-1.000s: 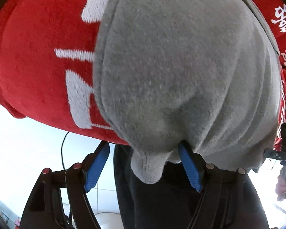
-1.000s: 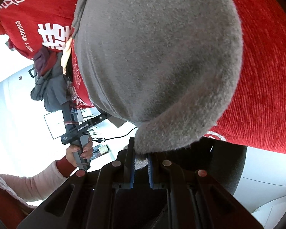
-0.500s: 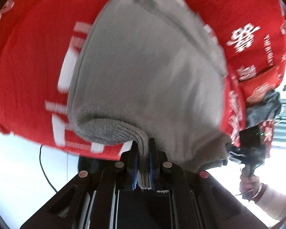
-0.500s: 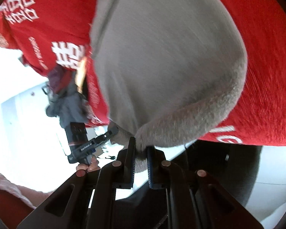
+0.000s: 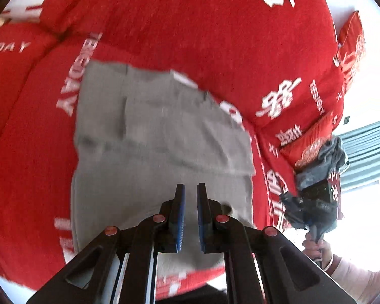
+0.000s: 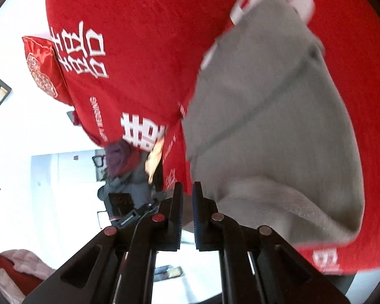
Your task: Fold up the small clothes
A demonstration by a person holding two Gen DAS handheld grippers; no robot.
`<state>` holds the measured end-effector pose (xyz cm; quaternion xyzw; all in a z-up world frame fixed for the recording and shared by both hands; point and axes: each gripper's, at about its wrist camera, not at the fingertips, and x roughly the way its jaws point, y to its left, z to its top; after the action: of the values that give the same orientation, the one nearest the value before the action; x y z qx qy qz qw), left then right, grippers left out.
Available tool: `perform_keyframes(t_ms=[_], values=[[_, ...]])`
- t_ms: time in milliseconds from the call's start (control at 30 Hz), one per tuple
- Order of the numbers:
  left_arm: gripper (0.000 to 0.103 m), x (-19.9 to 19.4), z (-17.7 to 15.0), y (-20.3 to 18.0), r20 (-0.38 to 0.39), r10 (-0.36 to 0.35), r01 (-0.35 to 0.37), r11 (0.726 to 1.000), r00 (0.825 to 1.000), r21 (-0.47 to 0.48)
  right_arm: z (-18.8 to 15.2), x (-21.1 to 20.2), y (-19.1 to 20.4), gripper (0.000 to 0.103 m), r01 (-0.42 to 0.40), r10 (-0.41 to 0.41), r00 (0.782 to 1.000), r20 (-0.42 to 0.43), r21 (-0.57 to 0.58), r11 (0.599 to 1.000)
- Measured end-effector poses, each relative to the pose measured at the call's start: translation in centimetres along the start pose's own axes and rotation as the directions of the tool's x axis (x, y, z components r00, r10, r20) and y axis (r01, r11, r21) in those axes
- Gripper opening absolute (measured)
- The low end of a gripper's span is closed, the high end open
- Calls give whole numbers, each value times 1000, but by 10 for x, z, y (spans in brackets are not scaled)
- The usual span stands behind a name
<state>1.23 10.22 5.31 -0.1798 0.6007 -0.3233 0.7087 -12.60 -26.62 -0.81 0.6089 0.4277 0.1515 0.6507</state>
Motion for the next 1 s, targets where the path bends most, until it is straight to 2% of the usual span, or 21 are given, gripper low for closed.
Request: perform_keyframes(t_ms=[33, 100, 133, 167, 233, 267, 300, 333, 367, 433, 567, 600, 700, 733, 767, 800, 833, 867, 900, 967, 1000], values=[[10, 5, 7, 0, -3, 16, -16, 1000, 1000, 13, 8, 4, 3, 8, 29, -28, 1000, 10, -10, 1000], [10, 15, 12, 5, -29, 72, -71, 997, 997, 43, 23, 12, 7, 10, 157, -157, 988, 15, -52, 986], [10, 19, 11, 8, -47, 122, -119, 991, 991, 58, 26, 17, 10, 11, 231, -232, 973, 2, -89, 969], [11, 21, 8, 12, -60, 161, -157, 985, 985, 68, 26, 26, 14, 14, 329, -337, 941, -26, -148, 933], [14, 32, 1, 14, -101, 260, -252, 964, 960, 83, 19, 42, 19, 45, 441, -474, 877, -76, -262, 859], [22, 35, -3, 16, -120, 311, -300, 949, 943, 96, 12, 52, 22, 69, 480, -538, 838, -93, -343, 807], [47, 36, -7, 16, -137, 361, -348, 931, 922, 113, 7, 55, 22, 72, 489, -563, 820, -102, -388, 781], [64, 36, -11, 15, -132, 401, -384, 913, 906, 139, 2, 63, 23, 72, 497, -595, 795, -113, -440, 748], [65, 35, -14, 11, -112, 423, -402, 899, 899, 173, -2, 69, 24, 72, 503, -621, 775, -119, -478, 720], [69, 40, -18, 2, -130, 438, -397, 882, 889, 254, -7, 80, 26, 72, 504, -659, 742, -124, -546, 670], [70, 69, -24, -6, -193, 465, -383, 855, 864, 349, -6, 97, 25, 72, 489, -700, 697, -158, -609, 624], [70, 77, -25, -10, -205, 464, -372, 853, 862, 367, -5, 102, 26, 72, 491, -717, 680, -153, -632, 600], [70, 95, -30, -19, -222, 473, -358, 839, 853, 410, -1, 104, 18, 72, 478, -728, 665, -166, -654, 586], [64, 102, -32, -20, -223, 495, -370, 822, 840, 433, 1, 106, 18, 72, 473, -725, 666, -176, -651, 594], [50, 107, -34, -21, -221, 518, -385, 806, 826, 449, 3, 108, 15, 70, 470, -723, 666, -184, -649, 598], [11, 113, -36, -19, -233, 545, -400, 790, 806, 465, 3, 113, 12, 61, 470, -726, 662, -186, -651, 596], [11, 112, -36, -19, -230, 554, -410, 785, 800, 464, 2, 115, 8, 47, 472, -737, 648, -193, -657, 588], [10, 107, -33, -19, -229, 533, -402, 803, 814, 440, -1, 119, 5, 7, 472, -750, 630, -204, -666, 578], [10, 97, -30, -19, -225, 503, -391, 828, 835, 402, -4, 123, 5, 8, 473, -767, 610, -197, -687, 552], [7, 76, -22, -22, -186, 459, -378, 857, 869, 349, -3, 115, 16, 8, 466, -750, 641, -163, -694, 549], [7, 67, -17, -23, -170, 444, -377, 869, 880, 320, 0, 105, 22, 8, 481, -743, 655, -137, -683, 550]])
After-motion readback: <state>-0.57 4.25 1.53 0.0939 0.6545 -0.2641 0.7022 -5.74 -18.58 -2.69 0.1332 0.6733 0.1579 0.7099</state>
